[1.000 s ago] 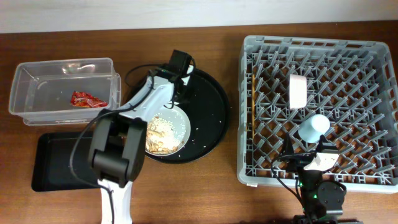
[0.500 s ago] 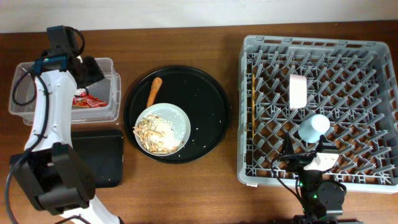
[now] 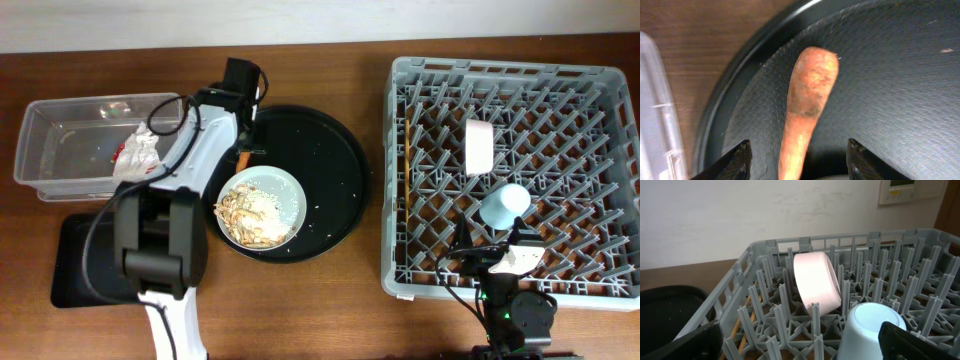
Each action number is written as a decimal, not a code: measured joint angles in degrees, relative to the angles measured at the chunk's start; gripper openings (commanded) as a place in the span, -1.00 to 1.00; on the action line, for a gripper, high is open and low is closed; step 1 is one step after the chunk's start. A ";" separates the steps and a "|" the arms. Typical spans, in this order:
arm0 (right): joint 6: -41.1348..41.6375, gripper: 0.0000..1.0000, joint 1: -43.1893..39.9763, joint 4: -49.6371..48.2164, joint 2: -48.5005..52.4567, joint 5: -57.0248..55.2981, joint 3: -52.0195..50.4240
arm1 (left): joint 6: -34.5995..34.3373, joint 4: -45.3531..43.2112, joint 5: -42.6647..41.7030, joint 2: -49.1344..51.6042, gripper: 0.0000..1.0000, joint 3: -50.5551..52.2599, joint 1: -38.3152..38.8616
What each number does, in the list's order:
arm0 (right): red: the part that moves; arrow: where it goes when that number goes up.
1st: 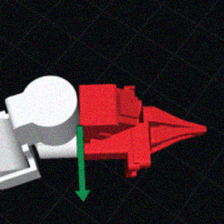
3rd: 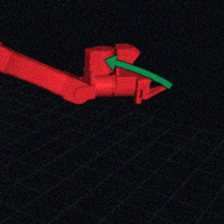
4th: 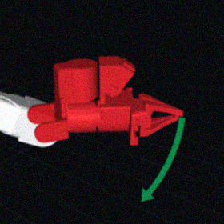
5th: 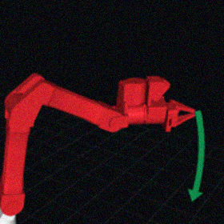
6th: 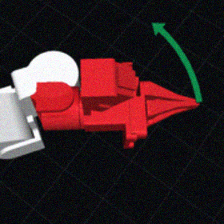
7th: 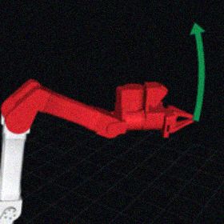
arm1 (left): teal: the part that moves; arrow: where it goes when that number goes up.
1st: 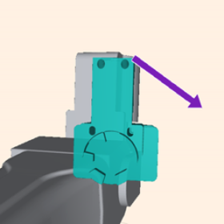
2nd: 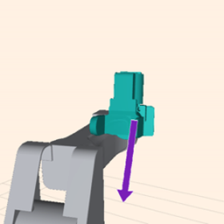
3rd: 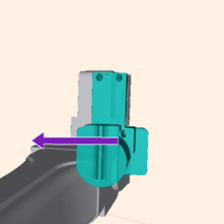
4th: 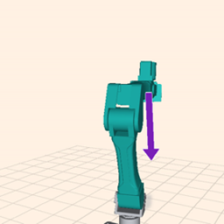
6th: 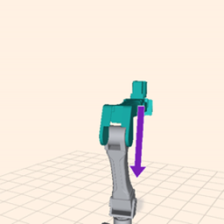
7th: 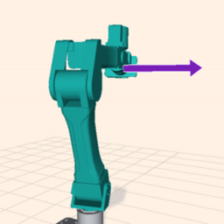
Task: Sort waste into correct bins and load items into the dishwasher rack
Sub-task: 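Pick up the carrot with the left gripper and place it on the black tray, then grasp the white plate with the left gripper and tip the rice onto the black tray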
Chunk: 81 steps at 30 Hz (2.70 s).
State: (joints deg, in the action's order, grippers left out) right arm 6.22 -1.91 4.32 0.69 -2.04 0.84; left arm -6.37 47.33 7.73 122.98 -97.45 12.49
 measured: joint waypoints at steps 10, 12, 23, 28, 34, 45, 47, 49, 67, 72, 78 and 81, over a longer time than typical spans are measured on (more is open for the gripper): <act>0.02 0.96 0.00 0.00 0.00 0.00 0.00 | 7.32 -3.69 0.26 3.23 -0.32 0.85 -0.07; 0.00 0.96 0.00 0.00 0.00 -0.02 0.00 | 8.15 -3.69 0.28 3.69 -0.32 0.96 -0.07; 0.02 0.96 0.00 0.00 0.00 0.00 0.00 | 9.40 4.44 5.97 5.75 -0.75 -10.80 -0.28; 0.04 0.96 0.00 0.00 0.00 0.00 0.00 | 0.11 25.24 9.27 -2.84 -0.99 -21.18 -0.61; 0.07 0.96 0.00 0.02 0.02 -0.02 0.00 | -21.11 44.39 11.47 -23.19 -0.99 -16.94 -13.35; 0.00 0.96 0.00 0.02 0.07 0.00 0.00 | -34.05 8.44 -1.33 -39.82 0.70 44.94 -37.48; -0.02 0.96 0.00 0.00 0.04 0.00 0.00 | -33.51 7.85 -4.13 -39.85 0.70 44.37 -37.59; -0.02 0.96 0.00 -0.04 0.04 0.00 0.00 | -31.28 11.02 -10.10 -39.87 0.57 39.32 -37.48; -0.02 0.96 -0.04 0.00 0.00 0.00 0.00 | -2.86 -2.71 -1.01 -14.10 -0.75 27.85 24.22; 0.00 0.96 -0.04 0.00 0.00 0.00 0.00 | -2.43 -1.70 2.23 -12.87 -0.99 26.36 24.46; 0.00 0.96 -0.04 -0.02 0.00 0.00 0.00 | -6.43 14.23 7.30 -11.89 -0.99 8.76 24.48; 0.02 0.96 -0.04 -0.02 0.00 0.00 0.00 | -11.08 17.86 10.05 -12.20 -0.99 5.40 24.46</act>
State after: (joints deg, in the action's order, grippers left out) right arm 6.24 -1.96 4.29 0.69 -2.04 0.84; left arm -17.45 65.19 17.78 110.78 -92.05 36.95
